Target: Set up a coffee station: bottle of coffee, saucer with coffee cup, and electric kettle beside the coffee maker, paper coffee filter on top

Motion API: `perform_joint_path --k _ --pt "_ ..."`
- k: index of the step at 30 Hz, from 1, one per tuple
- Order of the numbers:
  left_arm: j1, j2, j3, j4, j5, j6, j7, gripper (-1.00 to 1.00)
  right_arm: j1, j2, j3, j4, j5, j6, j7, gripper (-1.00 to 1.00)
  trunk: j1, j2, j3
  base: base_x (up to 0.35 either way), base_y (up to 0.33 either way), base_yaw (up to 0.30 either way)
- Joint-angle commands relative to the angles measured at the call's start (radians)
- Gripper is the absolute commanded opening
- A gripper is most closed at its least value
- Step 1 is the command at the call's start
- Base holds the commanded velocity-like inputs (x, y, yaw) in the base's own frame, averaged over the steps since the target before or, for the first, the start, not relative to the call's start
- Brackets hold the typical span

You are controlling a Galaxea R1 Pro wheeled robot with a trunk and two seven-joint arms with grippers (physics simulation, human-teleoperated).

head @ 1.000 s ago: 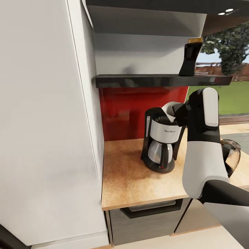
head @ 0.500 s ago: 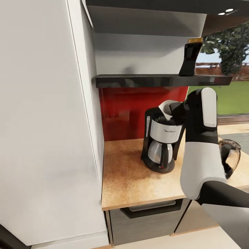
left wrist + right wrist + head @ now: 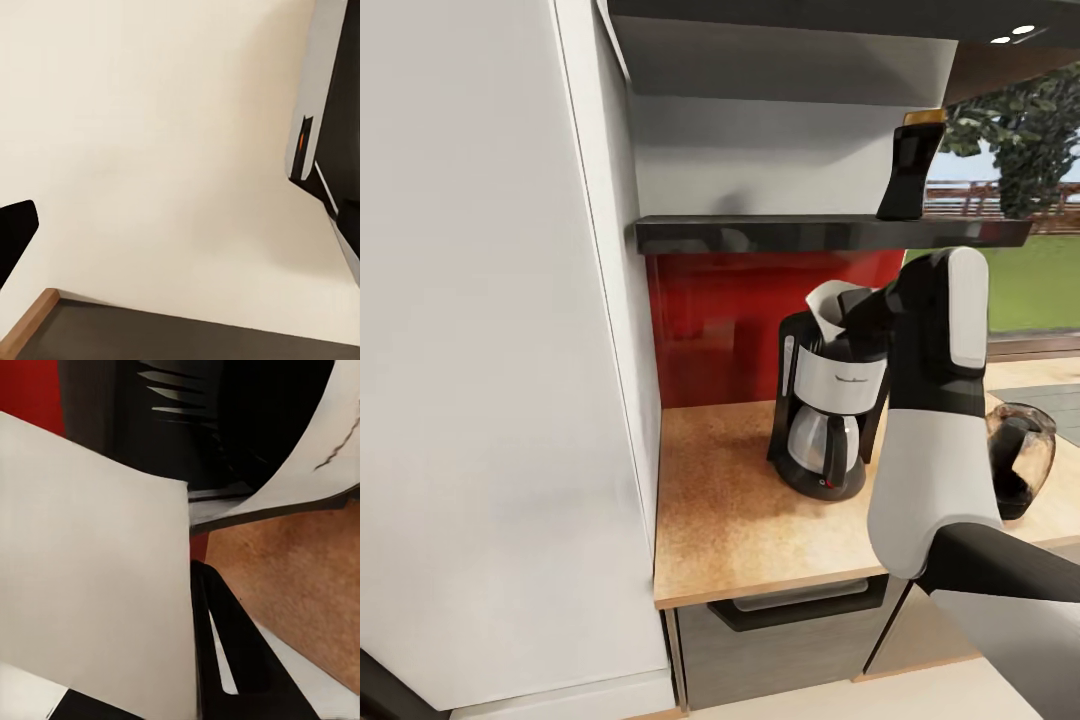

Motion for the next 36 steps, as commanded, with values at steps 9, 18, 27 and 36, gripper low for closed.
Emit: perform_joint_path --k 9,18,27,36 --pt "0.001 0.0 0.007 -0.001 -0.004 0.0 0.0 1.0 -0.001 0.0 -0.003 -0.022 -0.043 0.009 -0.005 -1.0 0.001 -0.002 -0.002 0.0 0.0 0.0" --pt "0.001 -0.001 0.006 -0.001 -0.004 0.0 -0.001 1.0 -0.001 -0.001 -0.002 -0.021 -0.042 0.01 -0.005 -1.0 0.001 -0.002 -0.002 0.0 0.0 0.0" --pt "0.001 0.0 0.006 -0.001 -0.004 0.0 -0.001 1.0 -0.001 -0.003 -0.003 -0.021 -0.035 0.011 -0.005 -1.0 0.001 -0.002 -0.002 0.011 -0.003 0.0" --pt "0.001 0.0 0.006 -0.001 -0.004 0.0 -0.001 1.0 -0.001 -0.004 -0.003 -0.019 -0.03 0.012 -0.005 -1.0 0.001 -0.002 -0.002 0.003 -0.001 0.0"
